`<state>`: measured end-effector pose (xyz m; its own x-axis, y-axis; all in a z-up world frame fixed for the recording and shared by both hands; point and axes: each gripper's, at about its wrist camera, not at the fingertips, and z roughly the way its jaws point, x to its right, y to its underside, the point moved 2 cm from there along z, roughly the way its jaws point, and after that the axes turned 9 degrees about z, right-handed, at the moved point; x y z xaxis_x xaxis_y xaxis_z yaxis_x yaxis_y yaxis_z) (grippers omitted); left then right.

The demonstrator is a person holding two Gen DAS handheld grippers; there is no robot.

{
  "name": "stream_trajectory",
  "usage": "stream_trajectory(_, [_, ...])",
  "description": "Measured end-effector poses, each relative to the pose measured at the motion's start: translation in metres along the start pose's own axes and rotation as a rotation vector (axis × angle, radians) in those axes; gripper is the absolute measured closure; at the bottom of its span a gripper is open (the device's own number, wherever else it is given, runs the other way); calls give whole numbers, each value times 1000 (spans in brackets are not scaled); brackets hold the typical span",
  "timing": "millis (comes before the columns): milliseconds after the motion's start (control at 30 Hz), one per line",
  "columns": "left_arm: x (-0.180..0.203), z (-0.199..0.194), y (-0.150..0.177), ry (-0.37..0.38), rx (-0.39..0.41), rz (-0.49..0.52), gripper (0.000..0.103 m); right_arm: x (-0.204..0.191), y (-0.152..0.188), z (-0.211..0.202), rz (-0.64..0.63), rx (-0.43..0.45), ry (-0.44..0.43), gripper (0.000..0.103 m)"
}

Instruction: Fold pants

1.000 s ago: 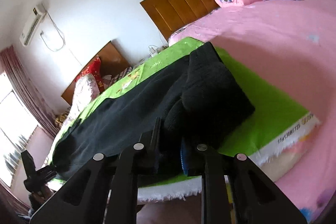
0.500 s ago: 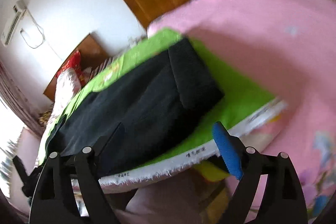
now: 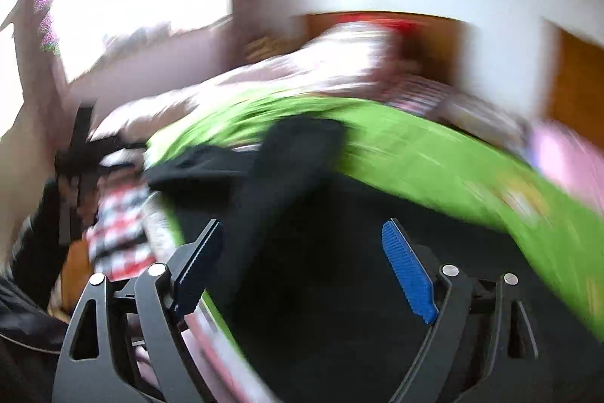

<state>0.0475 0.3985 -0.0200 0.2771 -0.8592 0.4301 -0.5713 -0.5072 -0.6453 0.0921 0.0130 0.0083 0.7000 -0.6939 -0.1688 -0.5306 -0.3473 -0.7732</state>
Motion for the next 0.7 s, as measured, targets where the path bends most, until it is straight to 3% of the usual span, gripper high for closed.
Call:
stream_trajectory(67, [-13,-2,10,-4,-10,-35,16,-32,-36,64,-162,-117,-109,19])
stream_trajectory(167, [-25,5,18,-11,-32,-55,16,-69,-72,150,-382,-240,-120,19])
stream_trajectory(333, [-36,24,15,17,-41,-107,18,-82,-120,245,-380,-334,-183,20])
stream_trajectory(533, [-43,46,7,15,-32,-120,36,-108,-104,309,-449,-489,-169,24])
stream_trajectory(567, [-43,51,6,8,-34,-109,45,-109,-100,312,-449,-494,-169,27])
stream_trajectory(600, [-44,55,6,4,-40,-100,60,-110,-99,309,-442,-495,-183,32])
stream_trajectory(633, [-44,58,6,2,-48,-91,69,-112,-98,303,-452,-488,-207,52])
stream_trajectory(667, [-44,60,6,10,-45,-77,87,-114,-97,300,-475,-472,-207,76])
stream_trajectory(700, [-43,58,6,6,-33,-70,95,-118,-94,294,-514,-444,-162,82])
